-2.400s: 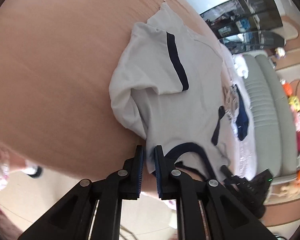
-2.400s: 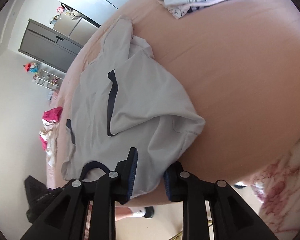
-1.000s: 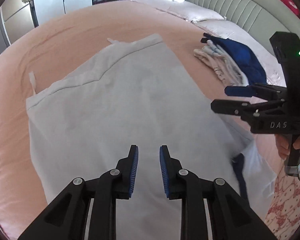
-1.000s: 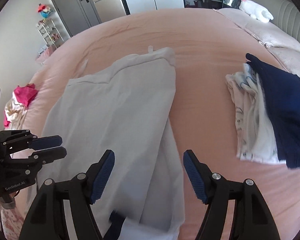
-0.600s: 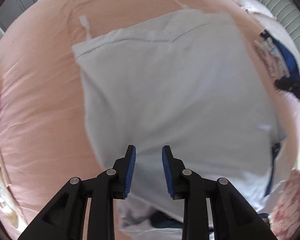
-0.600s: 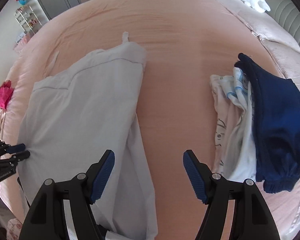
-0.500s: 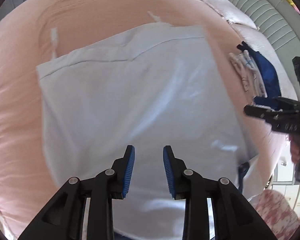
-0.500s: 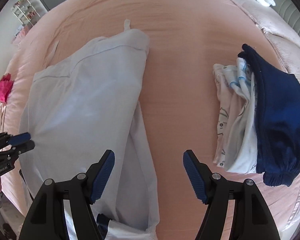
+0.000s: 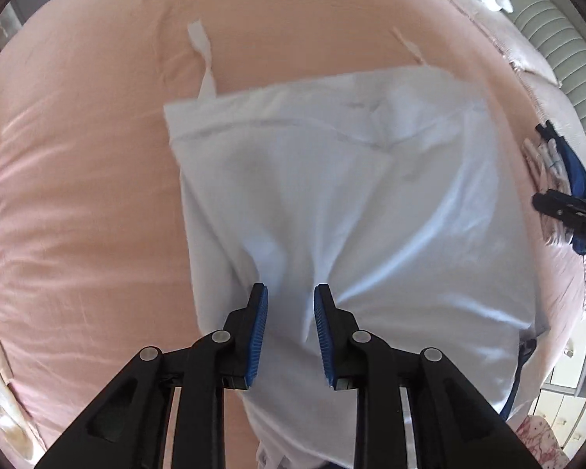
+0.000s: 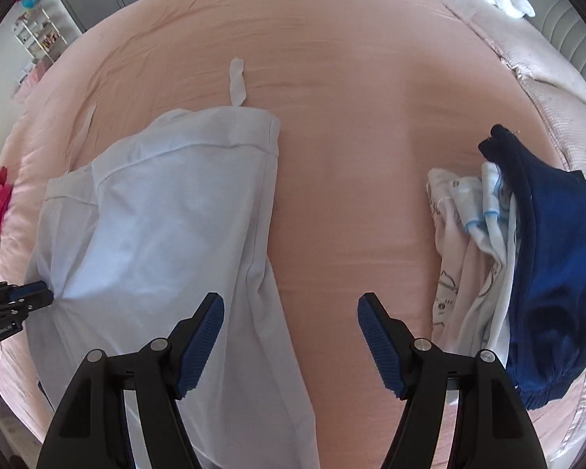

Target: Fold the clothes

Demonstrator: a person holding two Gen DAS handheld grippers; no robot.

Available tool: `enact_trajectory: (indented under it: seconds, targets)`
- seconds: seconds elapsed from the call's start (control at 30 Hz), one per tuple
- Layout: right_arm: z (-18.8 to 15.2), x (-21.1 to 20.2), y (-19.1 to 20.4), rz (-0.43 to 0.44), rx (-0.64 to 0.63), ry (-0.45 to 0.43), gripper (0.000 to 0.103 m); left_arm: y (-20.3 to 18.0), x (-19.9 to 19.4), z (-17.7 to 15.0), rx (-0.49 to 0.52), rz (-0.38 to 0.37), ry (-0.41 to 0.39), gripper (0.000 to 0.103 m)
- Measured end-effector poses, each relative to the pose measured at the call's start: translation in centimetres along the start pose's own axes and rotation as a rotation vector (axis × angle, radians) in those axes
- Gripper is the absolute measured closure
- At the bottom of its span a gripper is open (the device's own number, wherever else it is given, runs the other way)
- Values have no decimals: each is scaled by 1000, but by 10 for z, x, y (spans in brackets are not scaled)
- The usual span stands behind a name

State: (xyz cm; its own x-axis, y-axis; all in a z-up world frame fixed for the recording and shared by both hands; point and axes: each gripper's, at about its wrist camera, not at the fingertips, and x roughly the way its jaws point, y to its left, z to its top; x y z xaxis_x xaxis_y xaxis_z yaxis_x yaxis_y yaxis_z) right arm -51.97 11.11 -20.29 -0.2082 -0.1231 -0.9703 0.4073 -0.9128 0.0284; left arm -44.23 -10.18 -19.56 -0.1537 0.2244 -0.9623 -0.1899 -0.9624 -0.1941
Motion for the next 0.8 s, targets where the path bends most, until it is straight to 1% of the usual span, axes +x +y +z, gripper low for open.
enact_trajectory:
  seconds: [0.07,0.1,0.13,0.17,0.2,0.23,0.27,0.3,0.33,0.37,0.43,0.47,0.5,0.53,0.63,0.67,0.7,0.73,0.77,0.8]
  targets:
    - [12,13,10,39,-41,33,32,-8,3,16,2,-97,-25,79]
    - [17,22,17,56,-71,57,32,-10,14,22,-3,-135,-3,78]
    - [22,33,26,75,-106,93,32,-15,26,30,0,-134,17,78]
    - [24,42,34,79,-132,121,32,-16,37,31,19,-94,30,78]
    - [26,50,41,83,-158,149,32,-16,47,33,36,-59,40,81]
    - [29,58,49,87,-184,177,30,-11,46,36,26,-52,22,87]
    - [31,64,55,92,-206,198,30,-1,40,37,-1,31,5,92]
    - [35,58,55,104,-213,179,30,9,34,39,-33,102,-12,92]
    - [38,51,53,116,-215,156,30,25,26,36,-96,72,-26,92]
    - [43,38,43,127,-191,102,30,42,19,33,-159,42,-41,92]
    - [53,14,14,111,-77,-22,30,75,4,27,-285,-19,-70,92]
    - [58,14,-2,98,-16,-35,30,91,-3,25,-344,-49,-86,91]
    - [64,15,-18,85,44,-48,30,99,-7,23,-372,-69,-108,89]
    - [69,17,-33,79,100,-50,30,103,-7,23,-371,-54,-119,84]
    - [84,57,-59,151,200,93,30,111,9,29,-386,-99,-76,79]
    - [87,62,-59,158,206,111,28,110,17,32,-410,-136,-51,79]
    - [90,65,-59,161,207,126,28,107,21,33,-409,-137,-52,76]
    - [92,64,-55,152,180,120,28,104,26,33,-409,-138,-52,75]
    - [93,62,-52,148,151,113,31,100,29,34,-406,-136,-54,75]
    - [93,59,-50,154,135,105,35,96,31,37,-381,-104,-73,75]
